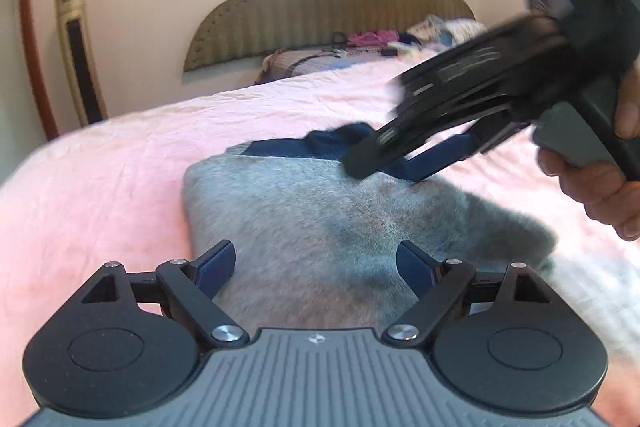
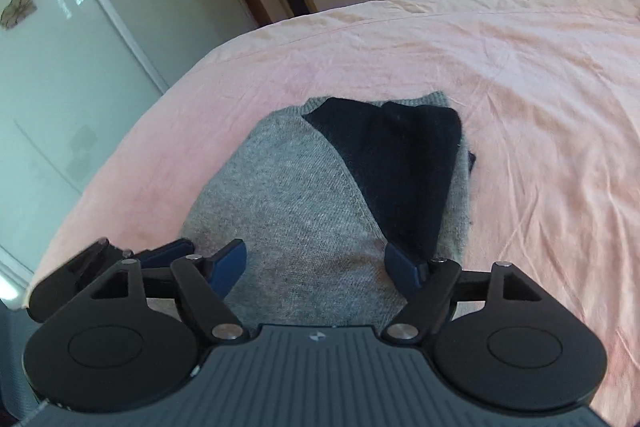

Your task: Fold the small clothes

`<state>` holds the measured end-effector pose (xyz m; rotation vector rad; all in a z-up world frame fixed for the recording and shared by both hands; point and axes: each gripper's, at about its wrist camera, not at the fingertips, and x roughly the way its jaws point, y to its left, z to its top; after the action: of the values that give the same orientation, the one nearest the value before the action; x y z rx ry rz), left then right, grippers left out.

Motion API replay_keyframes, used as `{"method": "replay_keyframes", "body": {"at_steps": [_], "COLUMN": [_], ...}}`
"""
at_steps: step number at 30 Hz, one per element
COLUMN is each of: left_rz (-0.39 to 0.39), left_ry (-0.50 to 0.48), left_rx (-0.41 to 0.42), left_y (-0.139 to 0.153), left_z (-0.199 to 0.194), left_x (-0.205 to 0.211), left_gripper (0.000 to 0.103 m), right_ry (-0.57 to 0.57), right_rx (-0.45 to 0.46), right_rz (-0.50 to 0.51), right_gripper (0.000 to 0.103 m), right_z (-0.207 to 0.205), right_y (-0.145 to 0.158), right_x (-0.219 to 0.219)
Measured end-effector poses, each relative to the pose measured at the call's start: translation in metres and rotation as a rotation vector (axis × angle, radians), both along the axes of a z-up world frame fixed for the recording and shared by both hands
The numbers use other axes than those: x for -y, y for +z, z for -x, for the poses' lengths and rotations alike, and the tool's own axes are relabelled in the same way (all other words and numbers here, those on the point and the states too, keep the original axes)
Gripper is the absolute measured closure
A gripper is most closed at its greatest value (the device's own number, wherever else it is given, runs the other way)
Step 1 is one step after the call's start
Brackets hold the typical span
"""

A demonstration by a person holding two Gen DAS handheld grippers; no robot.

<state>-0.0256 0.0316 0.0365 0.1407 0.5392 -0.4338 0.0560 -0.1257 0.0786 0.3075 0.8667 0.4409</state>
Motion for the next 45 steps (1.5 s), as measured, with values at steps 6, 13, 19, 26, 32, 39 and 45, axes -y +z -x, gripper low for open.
{"method": "replay_keyframes", "body": {"at_steps": [6, 13, 19, 26, 32, 39, 45], "left_rz": [0.532, 0.721, 0.535, 0.462, 0.619, 0.515, 0.307], "left_ry": [0.181, 0.096, 0.097, 0.016, 0.141, 0.203, 0.135], "left_rx": [-0.378, -0.641, -0.567, -0.487, -0.402, -0.455, -0.253], "left_y": [-0.014, -0.045, -0.033, -0.006, 0.006, -0.024, 0.002], "left_z": [-0.017, -0.035, -0.022, -0.02, -0.091, -0.191, -0.195], "left_x": [-0.101, -0.095, -0.09, -0.102, -0.12, -0.076, -0.037], "left_gripper": [0.015, 0.064, 0.091, 0.077, 0.0, 0.024, 0.09], "right_ry": [-0.039, -0.002, 0.046, 0.083, -0.06, -0.085, -0.012], "right_rx": [-0.071, -0.233, -0.237, -0.185, -0.043, -0.143, -0.132], "right_rz": [-0.162, -0.279, -0.25, -0.219, -0.315, -0.238, -0.26], "right_gripper": [0.021, 0.038, 0.083, 0.046, 0.014, 0.019, 0.081], "right_z": [0.034, 0.057, 0.066, 0.073, 0.002, -0.108, -0.12], "right_y": [0.006, -0.034, -0.04, -0.028, 0.004, -0.035, -0.039], "right_x": [0.056, 0.063, 0.056, 0.062, 0.109, 0.08, 0.064]}}
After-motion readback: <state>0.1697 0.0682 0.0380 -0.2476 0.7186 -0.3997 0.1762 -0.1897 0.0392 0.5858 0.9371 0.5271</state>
